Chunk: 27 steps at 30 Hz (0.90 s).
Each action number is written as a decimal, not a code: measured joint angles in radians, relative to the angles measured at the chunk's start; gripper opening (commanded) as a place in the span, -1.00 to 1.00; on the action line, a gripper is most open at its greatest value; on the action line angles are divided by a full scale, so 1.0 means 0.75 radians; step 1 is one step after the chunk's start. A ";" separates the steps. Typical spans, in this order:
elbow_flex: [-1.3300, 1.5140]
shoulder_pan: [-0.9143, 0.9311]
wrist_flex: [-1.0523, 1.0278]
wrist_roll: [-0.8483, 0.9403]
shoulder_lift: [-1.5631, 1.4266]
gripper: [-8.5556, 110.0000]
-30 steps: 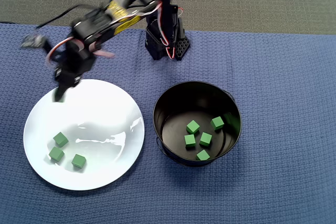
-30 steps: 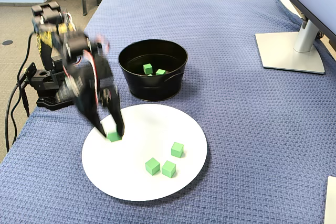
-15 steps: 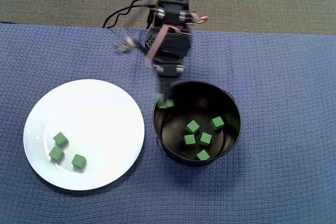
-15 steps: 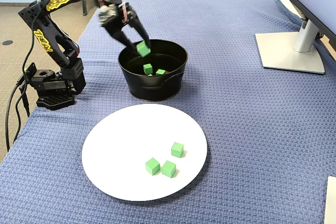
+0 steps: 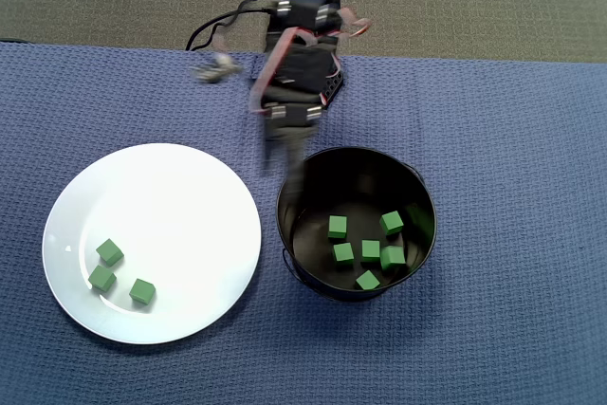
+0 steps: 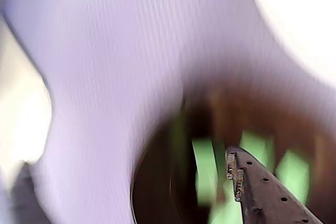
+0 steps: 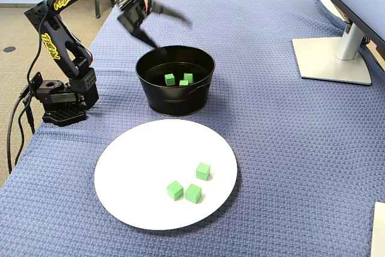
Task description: Pick up the green cubes from the white plate and place them in the black recipient
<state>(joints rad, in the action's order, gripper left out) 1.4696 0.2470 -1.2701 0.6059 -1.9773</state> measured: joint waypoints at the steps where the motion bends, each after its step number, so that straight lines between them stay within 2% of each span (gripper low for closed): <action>1: 0.012 0.076 0.033 0.059 0.018 -0.64; 3: 0.049 0.219 0.119 0.172 0.065 -0.69; 7: 0.129 0.421 0.272 0.395 0.207 -0.58; 11: 0.223 0.544 0.415 0.716 0.321 -0.47; 16: 0.288 0.644 0.612 1.051 0.430 -0.45; 27: 0.299 0.714 1.014 1.276 0.800 -0.46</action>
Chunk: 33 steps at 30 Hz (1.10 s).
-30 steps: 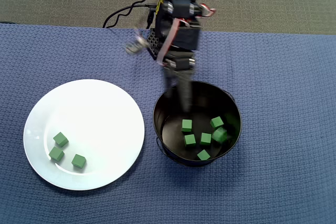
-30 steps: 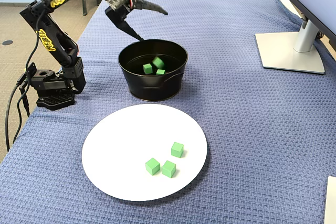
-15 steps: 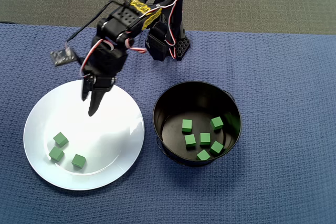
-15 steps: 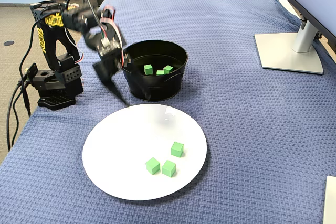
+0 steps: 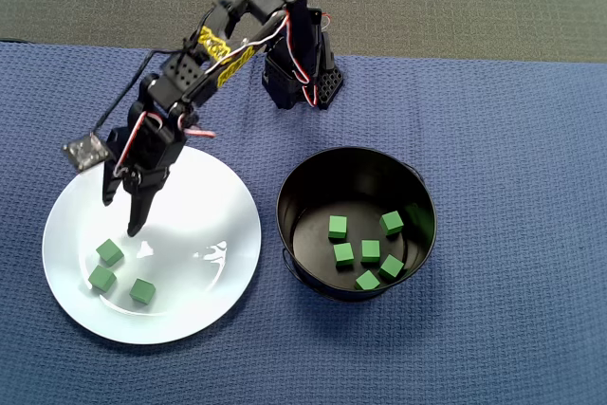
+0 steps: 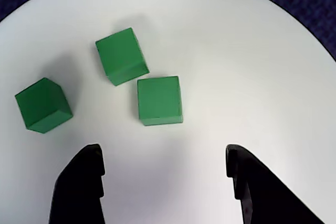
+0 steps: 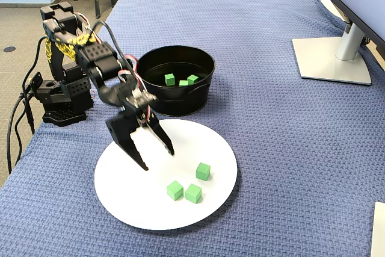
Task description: Pick up the green cubes from the white plate and place them in the black recipient
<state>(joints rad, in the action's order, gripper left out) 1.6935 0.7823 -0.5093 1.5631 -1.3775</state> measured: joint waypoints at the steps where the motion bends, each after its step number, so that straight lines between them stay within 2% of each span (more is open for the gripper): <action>1: 0.000 0.004 0.020 0.008 0.031 -0.46; 10: -0.014 0.029 0.157 0.025 0.235 -0.47; 33: -0.225 0.031 0.225 0.012 0.470 -0.48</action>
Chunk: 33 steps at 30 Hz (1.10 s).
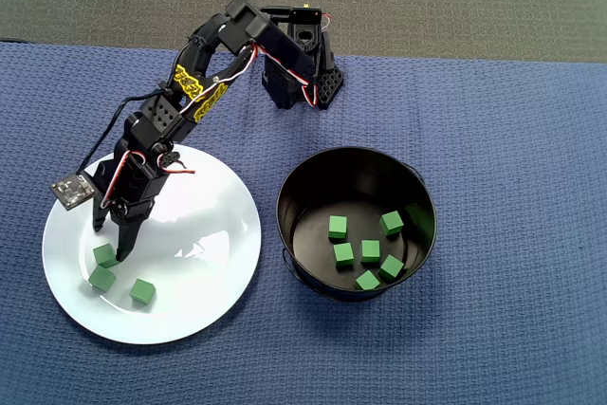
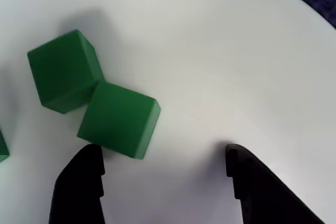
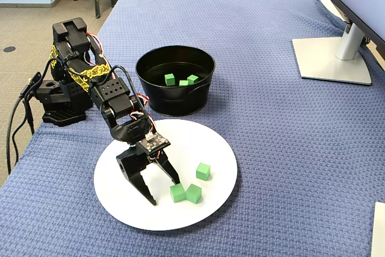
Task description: Pick up the green cubes from the white plate and place them in the black recipient
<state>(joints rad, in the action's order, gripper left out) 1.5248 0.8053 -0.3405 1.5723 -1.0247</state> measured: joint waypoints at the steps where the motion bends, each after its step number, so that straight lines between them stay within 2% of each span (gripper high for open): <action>1: -0.012 0.000 0.000 0.000 0.006 -0.48; 21: -0.233 0.037 -0.016 -0.037 0.127 -0.49; 33: -0.264 0.033 -0.016 -0.037 0.168 -0.58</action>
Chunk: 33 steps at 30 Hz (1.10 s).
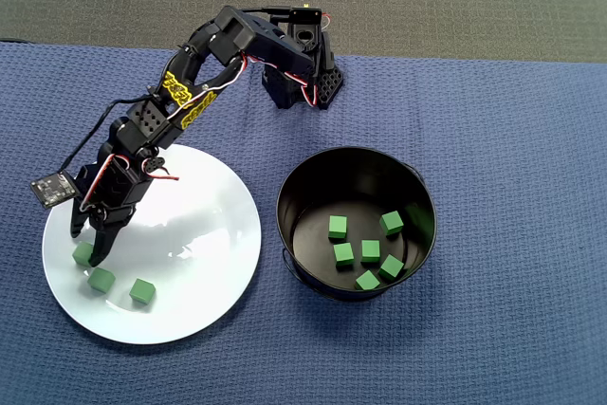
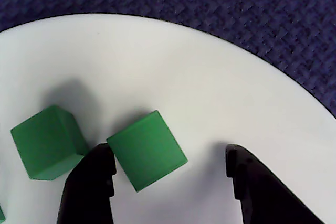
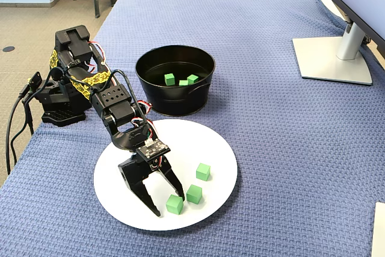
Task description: Pick up the green cubes from the white plate and place them in the black recipient
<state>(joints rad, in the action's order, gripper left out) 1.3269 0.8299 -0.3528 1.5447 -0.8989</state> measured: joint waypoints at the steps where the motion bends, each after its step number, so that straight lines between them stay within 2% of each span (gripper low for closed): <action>1: 0.000 0.000 0.000 0.000 0.004 -0.59; 9: -0.002 0.000 0.000 0.000 0.008 -0.85; 19: -0.002 -0.002 -0.004 -0.004 0.008 -0.86; 22: 0.033 0.000 -0.061 -0.096 -0.039 -0.86; 33: 0.806 -0.076 -0.243 -0.550 -1.002 -0.86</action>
<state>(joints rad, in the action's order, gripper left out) 1.9313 0.7731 -0.5354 1.1321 -1.6506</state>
